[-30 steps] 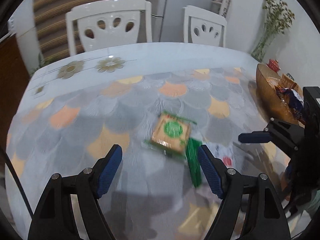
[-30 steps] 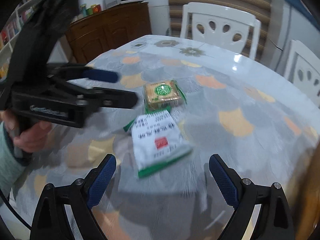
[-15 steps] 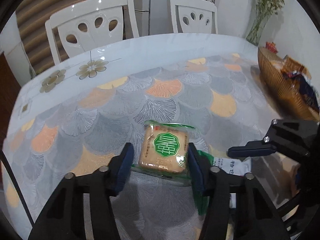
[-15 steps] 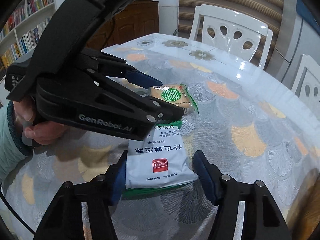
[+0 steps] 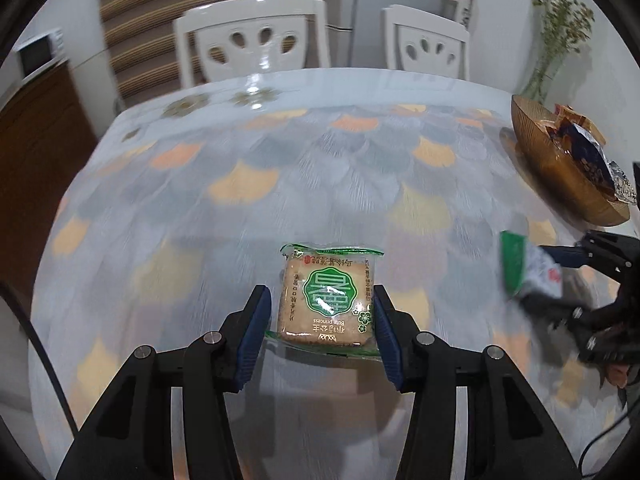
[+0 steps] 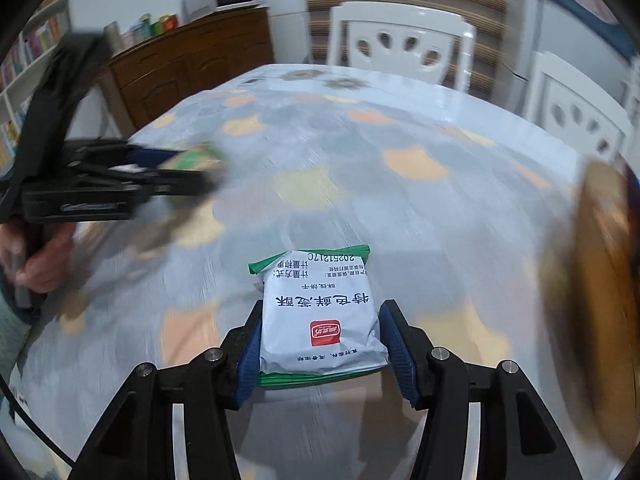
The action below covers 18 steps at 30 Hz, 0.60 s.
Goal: Organize snacks
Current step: 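Carry the green-label cake and white pastry bag with both tools over the bowl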
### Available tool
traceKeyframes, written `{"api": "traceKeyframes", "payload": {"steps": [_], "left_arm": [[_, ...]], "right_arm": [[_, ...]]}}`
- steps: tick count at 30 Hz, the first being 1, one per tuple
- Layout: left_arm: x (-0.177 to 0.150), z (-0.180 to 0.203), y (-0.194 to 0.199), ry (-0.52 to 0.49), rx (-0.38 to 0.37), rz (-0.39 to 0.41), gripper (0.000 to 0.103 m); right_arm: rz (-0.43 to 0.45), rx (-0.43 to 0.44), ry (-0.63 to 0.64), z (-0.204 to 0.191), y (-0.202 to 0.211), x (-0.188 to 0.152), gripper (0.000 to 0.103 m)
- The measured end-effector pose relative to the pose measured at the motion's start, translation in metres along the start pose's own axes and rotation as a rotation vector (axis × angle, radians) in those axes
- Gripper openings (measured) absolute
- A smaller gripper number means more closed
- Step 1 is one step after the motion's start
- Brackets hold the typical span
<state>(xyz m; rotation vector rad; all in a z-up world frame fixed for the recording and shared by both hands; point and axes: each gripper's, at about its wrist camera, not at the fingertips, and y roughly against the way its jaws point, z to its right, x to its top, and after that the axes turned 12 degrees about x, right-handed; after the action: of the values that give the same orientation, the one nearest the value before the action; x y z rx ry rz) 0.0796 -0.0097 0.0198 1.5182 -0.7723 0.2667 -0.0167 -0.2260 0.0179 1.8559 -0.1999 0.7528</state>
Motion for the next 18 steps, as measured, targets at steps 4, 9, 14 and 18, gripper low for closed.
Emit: {"api": "traceKeyframes", "payload": {"steps": [4, 9, 14, 18], "left_arm": [[-0.03, -0.006, 0.016, 0.128, 0.004, -0.026, 0.048], [-0.048, -0.01, 0.024, 0.229, 0.004, 0.005, 0.048], [-0.053, -0.012, 0.025, 0.257, 0.033, 0.034, 0.048], [-0.054, -0.013, 0.025, 0.271, 0.013, 0.039, 0.048]], "right_arm": [[0.026, -0.023, -0.068, 0.002, 0.023, -0.028, 0.058], [0.051, -0.042, -0.095, -0.004, 0.037, -0.048, 0.081], [0.041, -0.065, -0.096, -0.003, 0.029, -0.048, 0.081], [0.04, -0.077, -0.104, -0.003, 0.027, -0.049, 0.083]]}}
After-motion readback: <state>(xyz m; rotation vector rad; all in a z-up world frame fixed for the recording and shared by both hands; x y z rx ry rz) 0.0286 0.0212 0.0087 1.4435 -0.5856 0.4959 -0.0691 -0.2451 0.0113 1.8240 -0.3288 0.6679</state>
